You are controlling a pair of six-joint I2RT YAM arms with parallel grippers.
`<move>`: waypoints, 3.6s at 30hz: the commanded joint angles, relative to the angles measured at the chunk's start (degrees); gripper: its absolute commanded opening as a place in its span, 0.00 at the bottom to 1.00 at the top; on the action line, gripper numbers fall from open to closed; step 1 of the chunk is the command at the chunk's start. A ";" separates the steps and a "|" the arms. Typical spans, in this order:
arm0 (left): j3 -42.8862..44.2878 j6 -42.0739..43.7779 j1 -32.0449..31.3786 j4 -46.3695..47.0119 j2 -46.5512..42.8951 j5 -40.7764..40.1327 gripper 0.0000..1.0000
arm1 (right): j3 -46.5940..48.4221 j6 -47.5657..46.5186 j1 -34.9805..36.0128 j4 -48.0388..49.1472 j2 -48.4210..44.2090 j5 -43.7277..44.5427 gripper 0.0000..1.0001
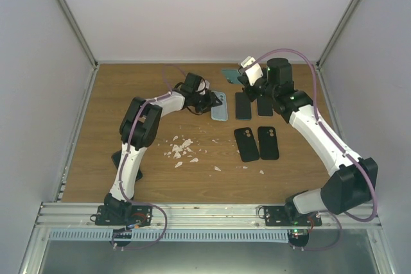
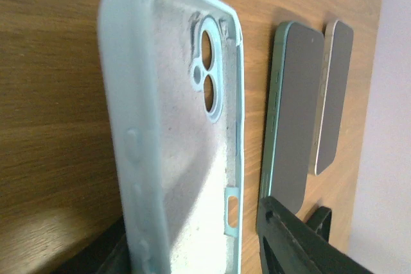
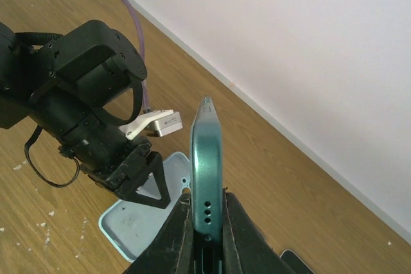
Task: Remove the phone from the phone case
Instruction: Place the phone case at the center of the board, then place the phone at the center of the board.
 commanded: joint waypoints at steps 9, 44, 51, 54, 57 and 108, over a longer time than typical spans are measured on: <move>-2.90 0.56 0.30 -5.02 -6.58 -12.35 0.76 | 2.82 -0.34 -0.66 3.25 -0.49 -1.07 0.01; -24.78 -1.17 16.06 15.44 -46.36 13.50 0.99 | -9.28 -32.91 3.51 20.94 -18.50 4.55 0.01; -31.68 -10.27 18.64 29.50 -51.12 24.14 0.99 | -21.36 -47.99 11.79 32.50 -23.40 12.06 0.00; -33.15 -11.39 18.64 31.87 -52.16 26.45 0.97 | -26.12 -54.81 15.58 38.27 -24.54 16.03 0.00; -33.77 -12.19 18.56 31.29 -52.35 28.52 0.96 | -29.64 -61.20 19.53 42.65 -24.85 19.71 0.01; -28.44 -18.86 7.75 41.22 -42.67 31.78 0.10 | -42.65 -79.13 30.47 65.60 -21.38 23.25 0.01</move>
